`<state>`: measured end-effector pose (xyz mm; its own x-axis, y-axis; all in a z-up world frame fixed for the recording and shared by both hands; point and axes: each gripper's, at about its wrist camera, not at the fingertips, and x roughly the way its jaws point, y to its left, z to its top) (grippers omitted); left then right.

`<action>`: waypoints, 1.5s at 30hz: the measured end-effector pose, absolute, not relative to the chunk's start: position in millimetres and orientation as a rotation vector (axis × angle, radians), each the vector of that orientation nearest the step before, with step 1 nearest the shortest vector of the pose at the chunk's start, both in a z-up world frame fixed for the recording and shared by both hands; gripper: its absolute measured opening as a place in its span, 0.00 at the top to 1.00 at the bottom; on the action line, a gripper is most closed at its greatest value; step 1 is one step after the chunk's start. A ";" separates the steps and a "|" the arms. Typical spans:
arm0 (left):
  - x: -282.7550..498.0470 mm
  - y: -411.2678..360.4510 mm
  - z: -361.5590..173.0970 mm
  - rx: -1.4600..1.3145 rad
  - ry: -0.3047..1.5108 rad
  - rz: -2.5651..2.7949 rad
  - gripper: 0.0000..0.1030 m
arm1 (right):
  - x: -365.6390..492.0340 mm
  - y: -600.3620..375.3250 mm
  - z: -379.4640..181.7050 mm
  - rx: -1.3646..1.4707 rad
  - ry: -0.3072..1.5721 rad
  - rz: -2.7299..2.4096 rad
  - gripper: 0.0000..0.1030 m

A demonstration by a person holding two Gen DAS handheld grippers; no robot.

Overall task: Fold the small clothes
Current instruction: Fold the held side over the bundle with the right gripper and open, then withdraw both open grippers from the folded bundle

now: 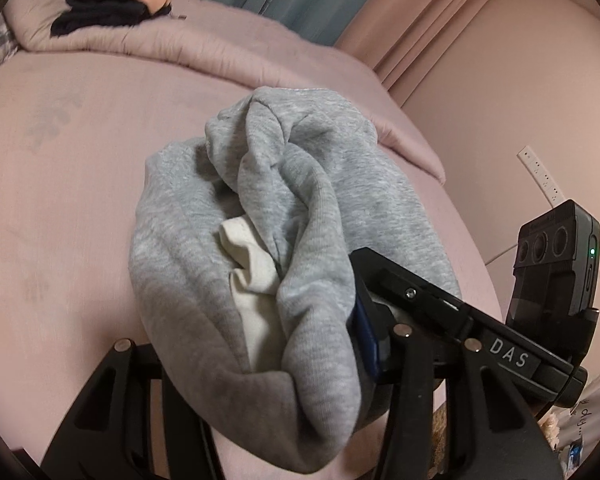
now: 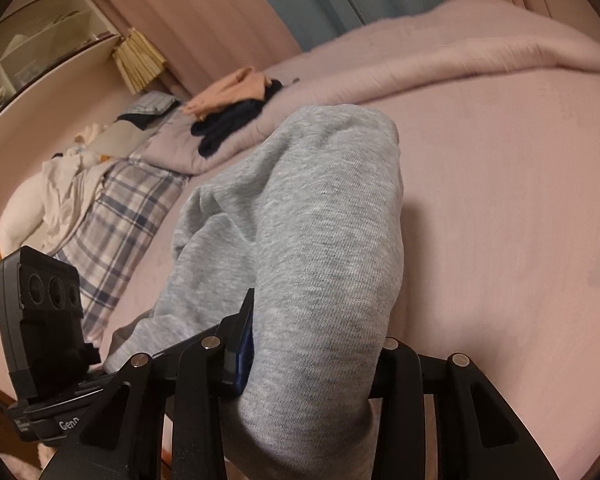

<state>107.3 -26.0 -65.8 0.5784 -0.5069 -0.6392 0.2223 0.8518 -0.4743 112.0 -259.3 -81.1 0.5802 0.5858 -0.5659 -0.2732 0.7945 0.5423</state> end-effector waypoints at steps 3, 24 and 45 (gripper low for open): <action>108.1 -27.6 -61.5 -0.368 0.824 -0.437 0.52 | 116.1 -260.2 -70.5 0.401 0.769 0.525 0.61; 138.8 -31.6 -134.9 -0.384 1.004 -0.346 0.51 | 152.3 -247.5 -130.4 0.399 0.932 0.521 0.61; 98.4 -7.0 -39.9 -0.268 0.774 -0.307 0.01 | 103.1 -270.5 -76.0 0.257 0.830 0.239 0.06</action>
